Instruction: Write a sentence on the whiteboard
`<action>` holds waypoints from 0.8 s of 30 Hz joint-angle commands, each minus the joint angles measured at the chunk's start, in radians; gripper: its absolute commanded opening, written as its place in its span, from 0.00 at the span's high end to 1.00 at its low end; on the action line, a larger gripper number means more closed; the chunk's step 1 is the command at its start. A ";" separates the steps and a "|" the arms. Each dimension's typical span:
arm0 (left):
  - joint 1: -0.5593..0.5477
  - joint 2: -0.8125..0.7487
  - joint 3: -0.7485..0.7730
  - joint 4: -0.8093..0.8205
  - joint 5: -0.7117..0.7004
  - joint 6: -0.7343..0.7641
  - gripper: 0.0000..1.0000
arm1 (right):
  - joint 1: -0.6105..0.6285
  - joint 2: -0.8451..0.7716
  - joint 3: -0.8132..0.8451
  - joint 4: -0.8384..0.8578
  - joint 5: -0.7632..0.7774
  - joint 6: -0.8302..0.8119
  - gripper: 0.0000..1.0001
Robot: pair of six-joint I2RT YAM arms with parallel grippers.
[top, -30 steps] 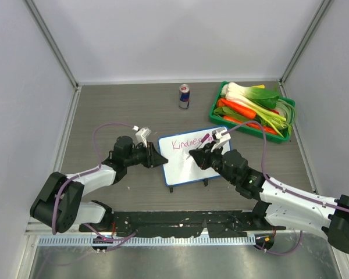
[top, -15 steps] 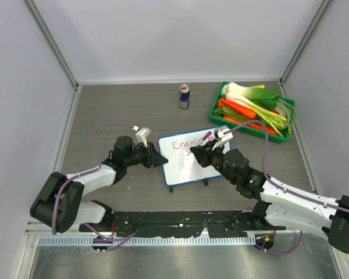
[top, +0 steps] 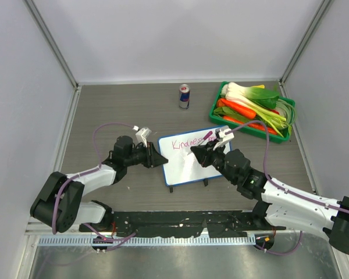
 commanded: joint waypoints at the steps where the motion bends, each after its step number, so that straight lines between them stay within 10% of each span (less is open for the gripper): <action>1: -0.006 0.033 0.004 -0.089 -0.094 0.069 1.00 | 0.005 -0.019 0.003 0.036 0.024 -0.002 0.99; 24: -0.007 0.051 0.010 -0.087 -0.082 0.068 1.00 | 0.028 0.027 0.031 0.073 0.036 -0.034 0.99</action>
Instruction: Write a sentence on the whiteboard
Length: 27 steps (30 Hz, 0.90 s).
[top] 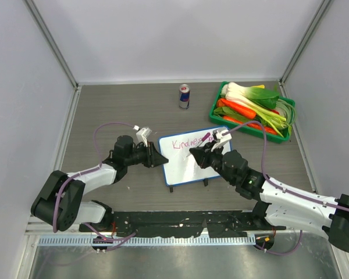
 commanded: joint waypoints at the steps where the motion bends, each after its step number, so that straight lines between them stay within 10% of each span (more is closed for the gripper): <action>1: -0.006 0.039 0.002 -0.087 -0.091 0.066 1.00 | 0.018 0.018 0.035 0.081 0.029 -0.030 0.99; 27: -0.007 0.051 0.006 -0.089 -0.083 0.068 1.00 | 0.078 0.286 0.089 0.297 0.109 -0.043 0.99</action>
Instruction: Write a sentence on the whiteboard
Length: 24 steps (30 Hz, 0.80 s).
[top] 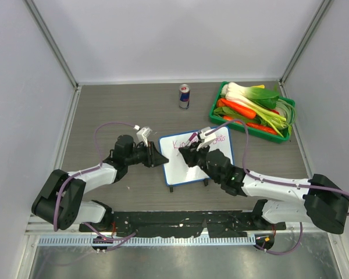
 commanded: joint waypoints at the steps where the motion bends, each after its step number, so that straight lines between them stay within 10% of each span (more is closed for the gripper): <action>1: -0.006 0.038 -0.002 -0.089 -0.091 0.067 1.00 | 0.012 0.028 0.045 0.105 0.039 -0.007 0.99; 24: -0.006 0.041 -0.001 -0.088 -0.082 0.067 1.00 | 0.018 0.124 0.014 0.171 0.123 0.010 0.99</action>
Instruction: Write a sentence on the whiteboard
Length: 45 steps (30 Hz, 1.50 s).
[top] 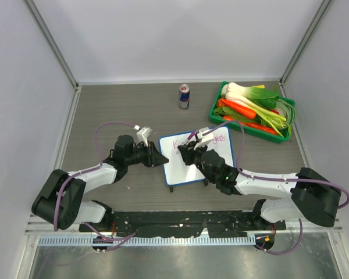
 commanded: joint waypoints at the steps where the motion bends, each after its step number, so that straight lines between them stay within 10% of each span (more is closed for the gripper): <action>1: -0.007 0.041 -0.001 -0.088 -0.084 0.071 1.00 | 0.006 0.018 0.006 0.051 0.030 0.007 0.99; 45: -0.007 0.042 0.001 -0.085 -0.079 0.071 1.00 | 0.039 -0.029 -0.041 -0.040 -0.018 0.063 0.99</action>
